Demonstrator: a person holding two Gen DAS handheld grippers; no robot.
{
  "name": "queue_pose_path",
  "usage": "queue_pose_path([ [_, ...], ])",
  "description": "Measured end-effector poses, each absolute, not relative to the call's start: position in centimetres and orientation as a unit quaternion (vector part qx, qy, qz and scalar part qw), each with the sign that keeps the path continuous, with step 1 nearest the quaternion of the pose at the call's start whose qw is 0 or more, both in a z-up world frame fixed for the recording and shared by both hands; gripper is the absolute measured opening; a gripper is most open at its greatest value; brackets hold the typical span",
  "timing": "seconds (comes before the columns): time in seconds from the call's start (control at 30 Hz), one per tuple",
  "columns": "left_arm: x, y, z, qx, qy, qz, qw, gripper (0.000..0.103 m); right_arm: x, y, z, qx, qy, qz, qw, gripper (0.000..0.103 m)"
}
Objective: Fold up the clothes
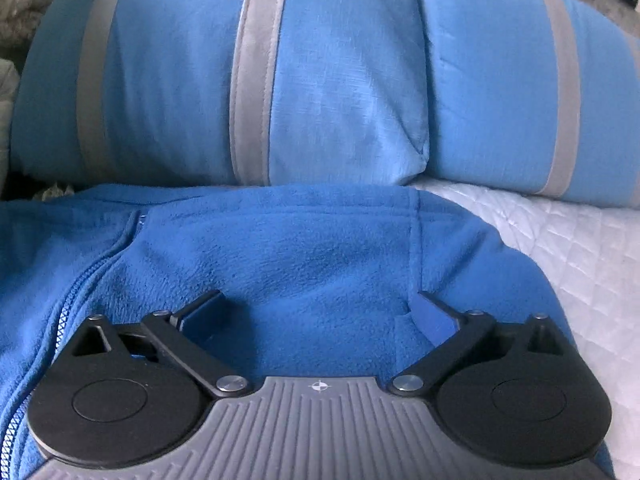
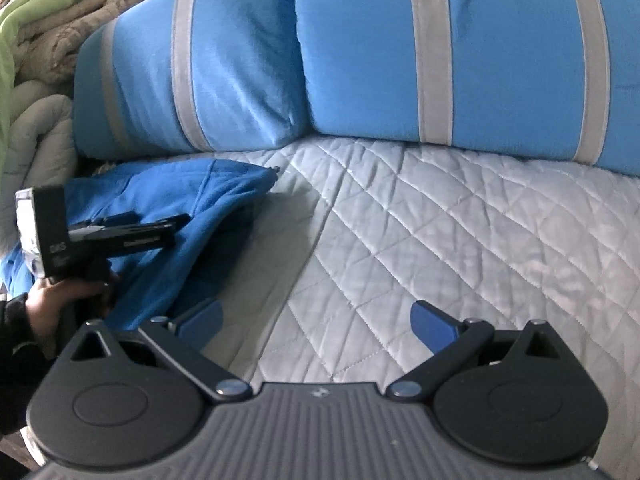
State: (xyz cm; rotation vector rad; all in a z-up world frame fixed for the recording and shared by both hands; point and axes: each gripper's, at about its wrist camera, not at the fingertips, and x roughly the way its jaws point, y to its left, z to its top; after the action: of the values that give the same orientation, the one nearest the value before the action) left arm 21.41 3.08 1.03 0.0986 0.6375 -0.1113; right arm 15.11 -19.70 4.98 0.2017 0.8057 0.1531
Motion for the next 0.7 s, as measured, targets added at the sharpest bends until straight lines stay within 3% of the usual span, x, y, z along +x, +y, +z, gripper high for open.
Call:
queue_pose_path([
  [0.2, 20.1, 3.6, 3.8, 0.033, 0.337, -0.081, 0.937, 0.102, 14.8, -20.6, 4.6, 0.081, 0.380, 0.041, 0.921, 0.103],
  [0.4, 15.5, 4.1, 10.5, 0.067, 0.292, -0.085, 0.950, 0.102, 14.4, -22.0, 4.4, 0.086, 0.361, -0.005, 0.928, 0.103],
  [0.7, 9.6, 1.0, 16.7, 0.063, 0.292, -0.110, 0.948, 0.102, 13.7, -22.2, 4.7, 0.091, 0.360, -0.051, 0.927, 0.103],
])
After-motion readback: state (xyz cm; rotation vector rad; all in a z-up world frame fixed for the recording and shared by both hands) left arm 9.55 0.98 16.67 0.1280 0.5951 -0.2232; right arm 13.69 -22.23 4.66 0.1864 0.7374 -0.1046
